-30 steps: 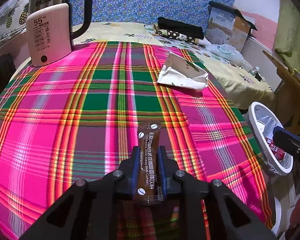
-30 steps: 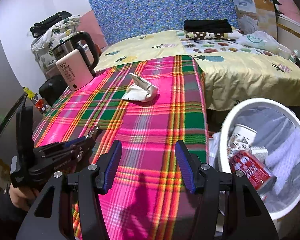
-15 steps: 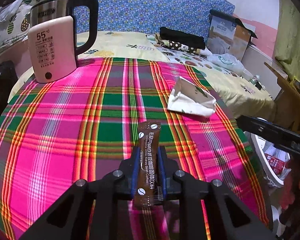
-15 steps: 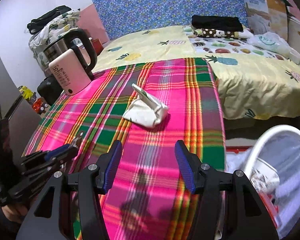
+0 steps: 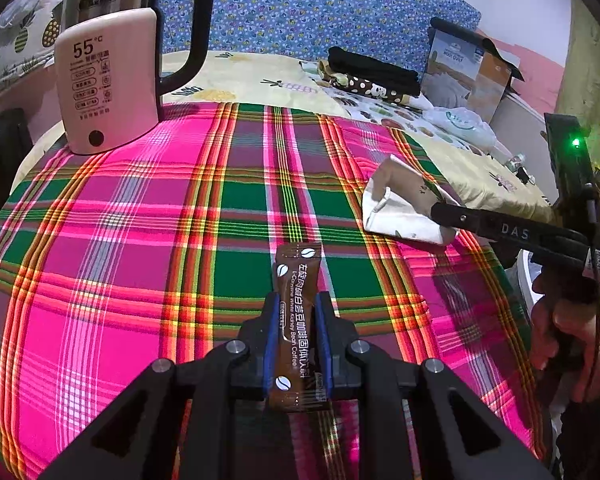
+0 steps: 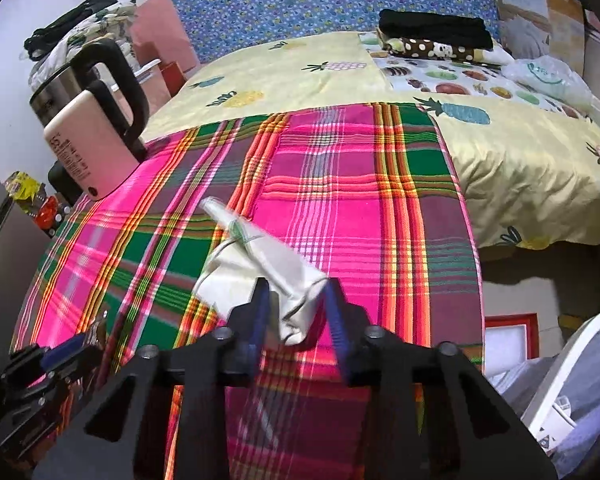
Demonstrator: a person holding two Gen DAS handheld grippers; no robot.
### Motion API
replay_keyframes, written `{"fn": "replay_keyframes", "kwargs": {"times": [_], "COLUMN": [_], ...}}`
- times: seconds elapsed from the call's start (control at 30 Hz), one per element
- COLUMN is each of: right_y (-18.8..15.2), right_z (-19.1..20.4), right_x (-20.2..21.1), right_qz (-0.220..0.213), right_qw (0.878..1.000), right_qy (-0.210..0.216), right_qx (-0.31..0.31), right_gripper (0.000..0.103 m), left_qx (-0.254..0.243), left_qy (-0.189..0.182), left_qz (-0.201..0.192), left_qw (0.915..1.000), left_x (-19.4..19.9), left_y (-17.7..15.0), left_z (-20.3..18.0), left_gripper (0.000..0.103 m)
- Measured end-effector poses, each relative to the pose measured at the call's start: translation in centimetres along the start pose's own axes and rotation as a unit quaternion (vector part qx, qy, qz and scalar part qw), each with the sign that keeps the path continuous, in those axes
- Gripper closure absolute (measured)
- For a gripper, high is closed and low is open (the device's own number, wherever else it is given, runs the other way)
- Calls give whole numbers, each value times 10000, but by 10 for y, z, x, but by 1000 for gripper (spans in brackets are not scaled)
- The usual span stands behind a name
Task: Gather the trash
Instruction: 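Grasp the brown coffee packet with the left tool while the right tool grasps the white paper napkin, then carry the packet and napkin over the bin and open both tools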
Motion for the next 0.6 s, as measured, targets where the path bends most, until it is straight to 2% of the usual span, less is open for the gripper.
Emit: {"fn": "replay_keyframes", "kwargs": {"times": [0.17, 0.6], "right_y": [-4, -47], "right_z": [2, 2], "right_x": [14, 76], "right_qz": [-113, -387], "right_qw": [9999, 9991], "right_qy": [5, 150], "right_qx": [13, -47], "right_gripper": [80, 81], "left_qx": [-22, -222], "left_qy": [6, -56], "left_qz": [0, -141], "left_qw": [10000, 9996], "left_x": [0, 32], "left_y": [-1, -10], "left_z": [-1, -27], "left_gripper": [84, 84]}}
Point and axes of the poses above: each gripper's, at about its wrist camera, not at the fingertips, and x roughly against the way its jaws point, z to its left, y to its top, the point moved 2 cm from there along -x, roughly the way its jaws point, and after that the axes turned 5 degrees about -x, right-handed, at the moved point
